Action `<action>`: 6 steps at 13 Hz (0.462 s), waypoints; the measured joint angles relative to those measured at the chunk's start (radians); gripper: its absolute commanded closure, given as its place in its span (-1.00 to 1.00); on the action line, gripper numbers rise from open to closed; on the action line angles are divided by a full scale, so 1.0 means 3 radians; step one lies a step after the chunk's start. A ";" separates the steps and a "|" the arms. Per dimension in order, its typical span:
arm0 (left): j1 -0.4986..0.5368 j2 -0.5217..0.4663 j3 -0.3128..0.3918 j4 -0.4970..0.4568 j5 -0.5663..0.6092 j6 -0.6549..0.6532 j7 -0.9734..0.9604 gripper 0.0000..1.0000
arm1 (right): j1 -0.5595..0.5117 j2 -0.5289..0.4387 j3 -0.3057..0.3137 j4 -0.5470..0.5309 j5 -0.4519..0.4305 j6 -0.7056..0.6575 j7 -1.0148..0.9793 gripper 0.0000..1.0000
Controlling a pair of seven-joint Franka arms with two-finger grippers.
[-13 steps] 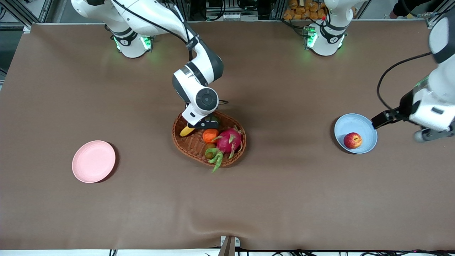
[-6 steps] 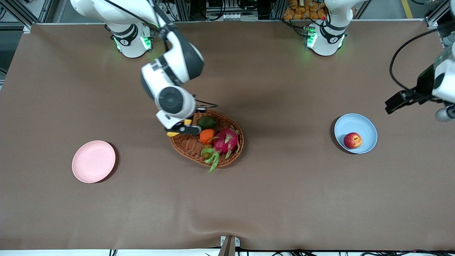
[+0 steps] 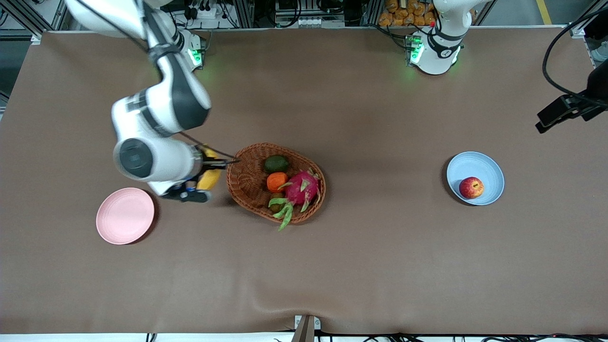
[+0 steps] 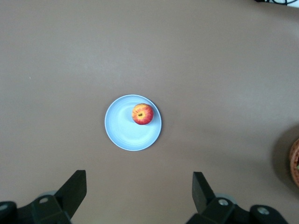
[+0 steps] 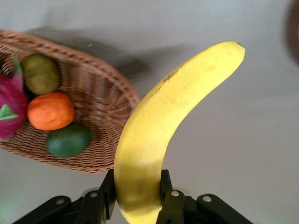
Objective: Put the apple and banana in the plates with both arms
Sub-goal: 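Carry the banana with the right gripper over the pink plate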
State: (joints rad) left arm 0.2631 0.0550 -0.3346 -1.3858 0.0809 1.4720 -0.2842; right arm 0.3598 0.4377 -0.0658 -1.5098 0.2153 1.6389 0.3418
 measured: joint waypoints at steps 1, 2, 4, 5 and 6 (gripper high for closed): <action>-0.0231 -0.0001 0.0292 0.0000 -0.0067 -0.0046 0.0092 -1.00 | -0.0116 0.0000 -0.0001 0.0000 0.0000 -0.0023 -0.0114 1.00; -0.0420 -0.0004 0.0534 0.0000 -0.0154 -0.0084 0.0134 -1.00 | -0.0218 -0.0001 -0.0002 -0.0002 -0.0001 -0.0040 -0.0200 1.00; -0.0671 -0.0026 0.0834 -0.0003 -0.0234 -0.0142 0.0164 -1.00 | -0.0362 0.0000 -0.0004 -0.0005 -0.0059 -0.0045 -0.0260 1.00; -0.0708 -0.0055 0.0872 -0.0008 -0.0239 -0.0150 0.0164 -1.00 | -0.0416 0.0002 -0.0005 -0.0006 -0.0164 -0.0044 -0.0268 1.00; -0.0715 -0.0092 0.0876 -0.0018 -0.0241 -0.0156 0.0164 -1.00 | -0.0452 0.0010 -0.0005 -0.0010 -0.0327 -0.0036 -0.0274 1.00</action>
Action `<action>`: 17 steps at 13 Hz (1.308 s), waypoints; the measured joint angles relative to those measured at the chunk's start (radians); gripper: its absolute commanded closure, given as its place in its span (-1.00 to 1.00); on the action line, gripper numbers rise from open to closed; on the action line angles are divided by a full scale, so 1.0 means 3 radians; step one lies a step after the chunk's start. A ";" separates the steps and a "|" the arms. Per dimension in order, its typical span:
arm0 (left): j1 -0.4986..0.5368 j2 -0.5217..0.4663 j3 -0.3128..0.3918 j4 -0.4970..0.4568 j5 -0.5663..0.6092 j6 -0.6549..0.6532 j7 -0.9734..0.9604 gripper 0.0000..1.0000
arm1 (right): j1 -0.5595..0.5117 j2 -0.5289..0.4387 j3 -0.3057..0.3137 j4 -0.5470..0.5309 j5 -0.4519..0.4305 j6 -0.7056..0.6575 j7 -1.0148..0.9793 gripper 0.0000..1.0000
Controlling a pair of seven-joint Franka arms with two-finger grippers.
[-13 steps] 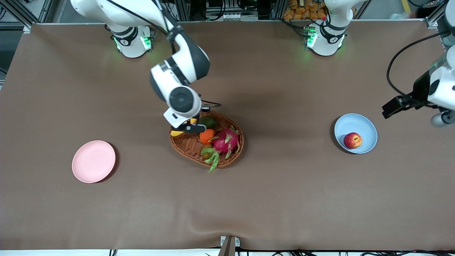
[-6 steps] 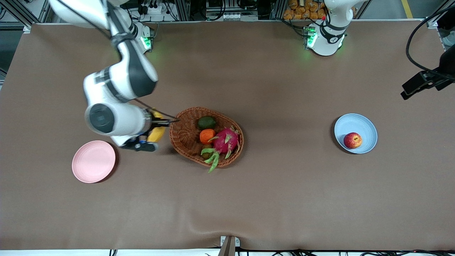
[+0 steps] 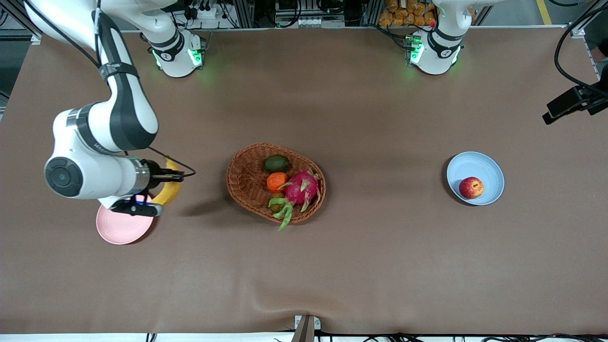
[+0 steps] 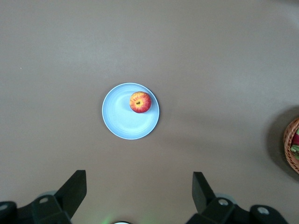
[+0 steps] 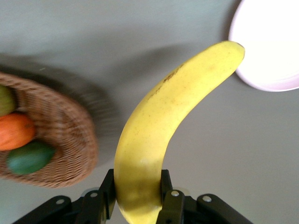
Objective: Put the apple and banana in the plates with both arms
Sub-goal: 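Carry the banana with the right gripper over the pink plate, then lower the banana onto the pink plate and open the right gripper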
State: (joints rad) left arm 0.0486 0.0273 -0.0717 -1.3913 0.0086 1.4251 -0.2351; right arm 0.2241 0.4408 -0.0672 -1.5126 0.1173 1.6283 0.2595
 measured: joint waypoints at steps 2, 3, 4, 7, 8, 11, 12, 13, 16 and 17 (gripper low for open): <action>-0.0004 -0.0058 0.0000 -0.0014 -0.0001 -0.0003 0.0000 -1.00 | -0.0041 0.0047 -0.0001 -0.0006 -0.0335 0.0053 -0.0012 1.00; -0.0008 -0.0072 0.0000 -0.0020 -0.0001 -0.0003 0.0000 -1.00 | -0.0076 0.0080 -0.0001 -0.0008 -0.0411 0.0079 -0.0063 1.00; -0.0011 -0.0075 0.0000 -0.0025 -0.0010 -0.0003 0.0000 -1.00 | -0.0135 0.0112 -0.0003 -0.0009 -0.0438 0.0098 -0.0164 1.00; -0.0013 -0.0073 0.0002 -0.0064 -0.0071 0.0017 0.0000 -1.00 | -0.0427 0.0277 -0.0007 -0.0024 -0.0443 0.0286 -0.0645 1.00; -0.0011 -0.0070 0.0009 -0.0077 -0.0072 0.0046 0.0000 -1.00 | -0.0511 0.0343 -0.0007 -0.0027 -0.0443 0.0359 -0.0803 1.00; -0.0006 -0.0048 0.0043 -0.0090 -0.0072 0.0079 0.0000 -1.00 | -0.0656 0.0480 -0.0007 -0.0029 -0.0443 0.0466 -0.1117 1.00; -0.0001 -0.0038 0.0046 -0.0090 -0.0072 0.0085 0.0000 -1.00 | -0.0678 0.0512 -0.0007 -0.0033 -0.0443 0.0469 -0.1153 1.00; 0.0002 -0.0026 0.0048 -0.0091 -0.0072 0.0087 0.0000 -1.00 | -0.0695 0.0548 -0.0007 -0.0037 -0.0443 0.0492 -0.1199 1.00; 0.0001 -0.0002 0.0048 -0.0091 -0.0072 0.0092 0.0000 -1.00 | -0.0753 0.0631 -0.0007 -0.0044 -0.0443 0.0672 -0.1385 1.00; 0.0000 -0.0002 0.0048 -0.0091 -0.0073 0.0095 0.0000 -1.00 | -0.0777 0.0645 -0.0007 -0.0044 -0.0443 0.0712 -0.1439 1.00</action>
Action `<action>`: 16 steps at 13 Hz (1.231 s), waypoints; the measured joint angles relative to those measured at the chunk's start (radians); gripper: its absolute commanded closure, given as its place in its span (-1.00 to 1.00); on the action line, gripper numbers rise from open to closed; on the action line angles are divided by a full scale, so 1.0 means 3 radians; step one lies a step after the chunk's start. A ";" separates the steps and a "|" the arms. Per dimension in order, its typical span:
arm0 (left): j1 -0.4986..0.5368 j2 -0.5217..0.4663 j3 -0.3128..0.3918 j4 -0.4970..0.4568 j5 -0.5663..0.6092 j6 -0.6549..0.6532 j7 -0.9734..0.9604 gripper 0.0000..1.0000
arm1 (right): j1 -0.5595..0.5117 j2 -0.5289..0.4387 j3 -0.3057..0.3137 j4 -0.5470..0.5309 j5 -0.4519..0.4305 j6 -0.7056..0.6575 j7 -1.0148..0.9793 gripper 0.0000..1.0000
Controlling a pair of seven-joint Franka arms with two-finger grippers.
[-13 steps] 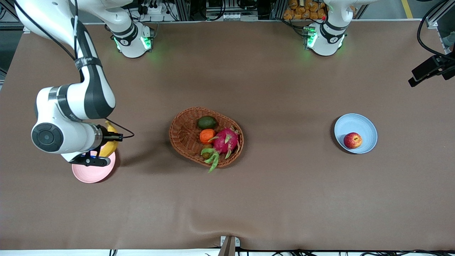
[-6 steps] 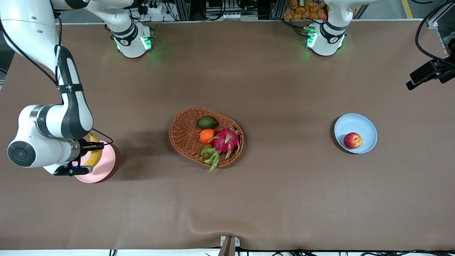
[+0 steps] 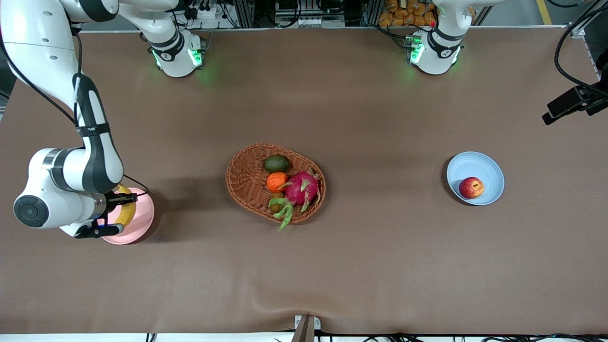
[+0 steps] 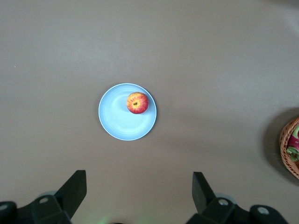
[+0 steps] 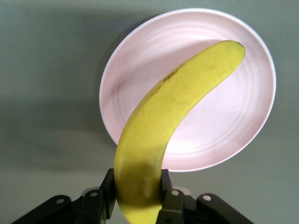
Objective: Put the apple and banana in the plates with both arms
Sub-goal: 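Lower the banana onto the pink plate and open the right gripper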
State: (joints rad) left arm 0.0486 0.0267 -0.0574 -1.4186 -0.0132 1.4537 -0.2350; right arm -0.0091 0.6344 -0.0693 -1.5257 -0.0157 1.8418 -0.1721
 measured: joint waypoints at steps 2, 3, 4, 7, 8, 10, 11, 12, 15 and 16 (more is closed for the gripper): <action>-0.0002 0.0000 0.0000 0.0000 -0.0001 0.0013 0.0000 -1.00 | -0.0025 0.0005 0.0000 0.0001 -0.0001 0.0026 -0.0052 1.00; -0.0002 0.0000 0.0000 0.0000 -0.0001 0.0015 0.0000 -1.00 | -0.0025 0.0005 0.0001 0.0005 -0.0002 0.0033 -0.0056 1.00; -0.0002 0.0000 -0.0001 0.0000 -0.0001 0.0015 0.0000 -1.00 | -0.0025 0.0004 0.0003 0.0010 -0.0003 0.0034 -0.0057 1.00; 0.0001 -0.0003 0.0000 0.0000 -0.0001 -0.0007 0.0000 -1.00 | -0.0024 -0.0011 0.0015 0.0035 -0.0004 0.0018 -0.0060 1.00; 0.0010 -0.0006 0.0001 0.0001 -0.0001 -0.0018 0.0000 -1.00 | -0.0024 -0.0020 0.0018 0.0045 -0.0006 0.0012 -0.0062 1.00; 0.0028 -0.0026 0.0008 0.0001 -0.0001 -0.0035 0.0001 -1.00 | -0.0024 -0.0038 0.0022 0.0055 -0.0030 0.0011 -0.0065 1.00; 0.0031 -0.0037 0.0011 0.0001 -0.0001 -0.0041 0.0002 -1.00 | -0.0024 -0.0044 0.0022 0.0056 -0.0057 0.0011 -0.0065 1.00; 0.0031 -0.0044 0.0012 0.0001 -0.0001 -0.0044 0.0002 -1.00 | -0.0024 -0.0047 0.0022 0.0056 -0.0094 0.0011 -0.0066 1.00; 0.0031 -0.0045 0.0012 0.0001 -0.0001 -0.0048 0.0002 -1.00 | -0.0033 -0.0046 0.0016 0.0052 -0.0149 0.0026 -0.0142 1.00; 0.0031 -0.0045 0.0012 0.0001 -0.0001 -0.0049 0.0002 -1.00 | -0.0050 -0.0043 0.0013 0.0045 -0.0149 0.0028 -0.0177 0.80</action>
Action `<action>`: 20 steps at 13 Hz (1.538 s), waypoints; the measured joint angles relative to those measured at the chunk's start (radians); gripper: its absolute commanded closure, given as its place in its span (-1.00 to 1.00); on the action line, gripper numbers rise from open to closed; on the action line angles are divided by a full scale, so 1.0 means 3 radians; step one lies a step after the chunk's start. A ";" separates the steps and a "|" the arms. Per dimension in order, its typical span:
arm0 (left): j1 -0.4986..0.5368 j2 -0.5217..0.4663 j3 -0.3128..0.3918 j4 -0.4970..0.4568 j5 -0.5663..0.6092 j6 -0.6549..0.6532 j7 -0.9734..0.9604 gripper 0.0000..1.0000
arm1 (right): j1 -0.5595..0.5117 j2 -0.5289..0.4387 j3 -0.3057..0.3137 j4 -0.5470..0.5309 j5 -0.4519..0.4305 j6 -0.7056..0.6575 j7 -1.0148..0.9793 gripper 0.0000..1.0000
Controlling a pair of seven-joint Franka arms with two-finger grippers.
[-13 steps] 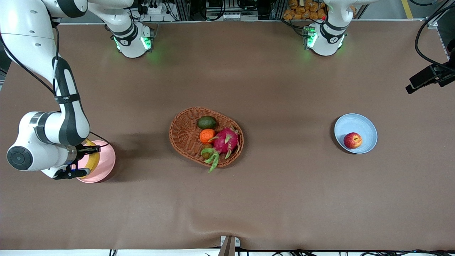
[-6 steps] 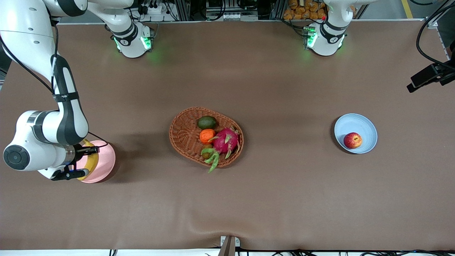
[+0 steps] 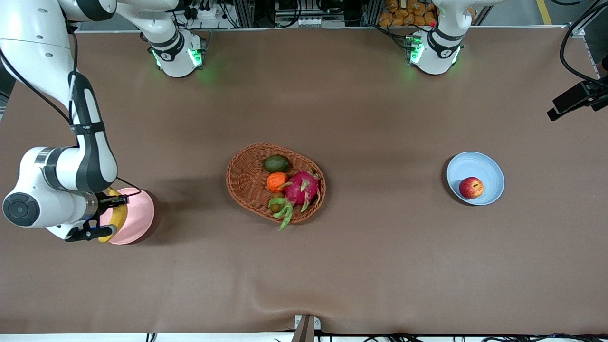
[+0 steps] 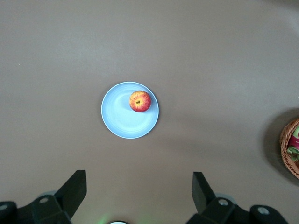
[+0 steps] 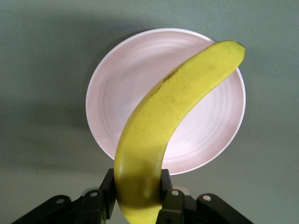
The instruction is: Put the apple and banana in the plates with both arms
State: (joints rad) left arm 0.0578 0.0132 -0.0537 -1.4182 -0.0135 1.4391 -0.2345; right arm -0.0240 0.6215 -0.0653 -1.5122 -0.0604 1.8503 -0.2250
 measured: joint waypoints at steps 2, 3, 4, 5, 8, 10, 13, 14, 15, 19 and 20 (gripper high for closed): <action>0.0000 0.0000 -0.0001 0.0000 0.0000 -0.0003 0.0002 -1.00 | -0.0032 0.0015 0.0000 -0.0006 0.0000 0.0001 -0.0028 -0.36; -0.0001 0.0000 -0.0001 0.0000 0.0000 -0.0017 0.0004 -1.00 | -0.0037 0.0024 0.0000 -0.0008 0.0000 0.0001 -0.0042 -0.89; -0.0001 -0.0001 -0.0003 0.0000 0.0000 -0.0038 0.0005 -1.00 | -0.0038 0.0031 0.0000 -0.0008 0.0000 0.0001 -0.0044 -1.00; -0.0002 -0.0003 -0.0004 0.0000 0.0000 -0.0044 0.0006 -1.00 | -0.0038 0.0038 0.0000 -0.0008 0.0000 0.0002 -0.0046 -1.00; -0.0002 -0.0017 -0.0004 0.0000 0.0000 -0.0051 0.0006 -1.00 | -0.0039 0.0042 0.0000 -0.0010 0.0000 0.0003 -0.0048 -1.00; -0.0003 -0.0024 -0.0009 0.0000 0.0000 -0.0058 0.0006 -1.00 | -0.0039 0.0042 0.0000 -0.0010 0.0000 0.0003 -0.0049 -1.00; -0.0003 -0.0024 -0.0012 0.0000 0.0000 -0.0059 0.0006 -1.00 | -0.0039 0.0042 0.0002 -0.0010 0.0000 0.0003 -0.0049 -1.00; -0.0003 -0.0024 -0.0012 0.0000 0.0000 -0.0061 0.0006 -1.00 | -0.0039 0.0041 0.0007 -0.0009 0.0000 0.0003 -0.0049 -1.00; -0.0003 -0.0024 -0.0012 0.0000 0.0000 -0.0063 0.0006 -1.00 | -0.0037 0.0036 0.0016 -0.0003 0.0000 -0.0008 -0.0049 -1.00; -0.0003 -0.0024 -0.0011 0.0000 0.0000 -0.0070 0.0006 -1.00 | -0.0020 -0.0188 0.0046 0.0052 0.0000 -0.0124 -0.0049 -1.00; -0.0003 -0.0024 -0.0012 0.0000 0.0000 -0.0071 0.0006 -1.00 | -0.0021 -0.0310 0.0046 0.0062 0.0001 -0.0130 -0.0049 -1.00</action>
State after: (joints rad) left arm 0.0569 0.0060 -0.0571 -1.4183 -0.0136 1.4179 -0.2326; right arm -0.0304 0.5285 -0.0514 -1.4936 -0.0601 1.8113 -0.2396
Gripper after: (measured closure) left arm 0.000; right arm 0.000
